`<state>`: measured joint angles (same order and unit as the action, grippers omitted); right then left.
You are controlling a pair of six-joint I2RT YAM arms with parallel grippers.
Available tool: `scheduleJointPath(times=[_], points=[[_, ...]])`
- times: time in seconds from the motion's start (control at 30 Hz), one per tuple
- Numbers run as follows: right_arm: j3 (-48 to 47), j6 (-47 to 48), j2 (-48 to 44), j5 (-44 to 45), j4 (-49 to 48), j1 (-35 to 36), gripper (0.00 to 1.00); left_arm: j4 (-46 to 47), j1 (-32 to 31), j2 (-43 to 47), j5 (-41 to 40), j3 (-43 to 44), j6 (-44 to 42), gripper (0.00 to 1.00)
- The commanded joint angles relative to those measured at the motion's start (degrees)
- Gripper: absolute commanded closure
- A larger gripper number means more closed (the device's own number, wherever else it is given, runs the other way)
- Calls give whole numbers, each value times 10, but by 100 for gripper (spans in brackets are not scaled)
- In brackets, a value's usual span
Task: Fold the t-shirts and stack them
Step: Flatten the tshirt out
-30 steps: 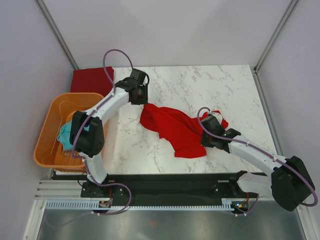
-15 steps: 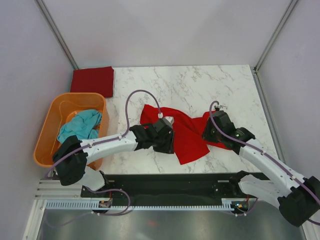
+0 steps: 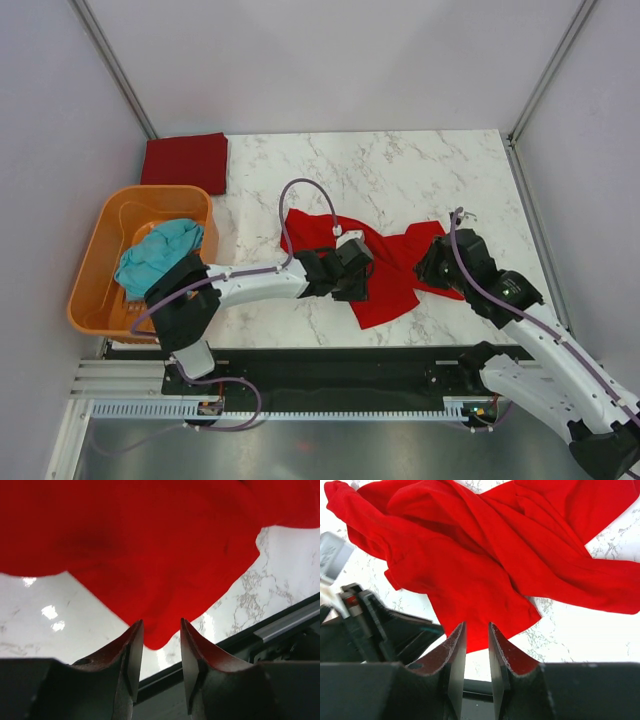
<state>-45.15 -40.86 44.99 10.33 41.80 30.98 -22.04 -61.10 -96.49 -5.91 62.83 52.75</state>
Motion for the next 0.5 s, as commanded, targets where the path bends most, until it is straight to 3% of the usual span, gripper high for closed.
scheduleJointPath(times=[0.0,0.23,0.47], points=[[-2,2,-9,14,6,-1,68,24,1,-53,-17,33,3,58],[-13,10,7,22,2,-1,68,23,19,-92,-15,12,8,58],[-11,10,26,22,-11,0,68,12,128,-66,-19,-32,-48,58]])
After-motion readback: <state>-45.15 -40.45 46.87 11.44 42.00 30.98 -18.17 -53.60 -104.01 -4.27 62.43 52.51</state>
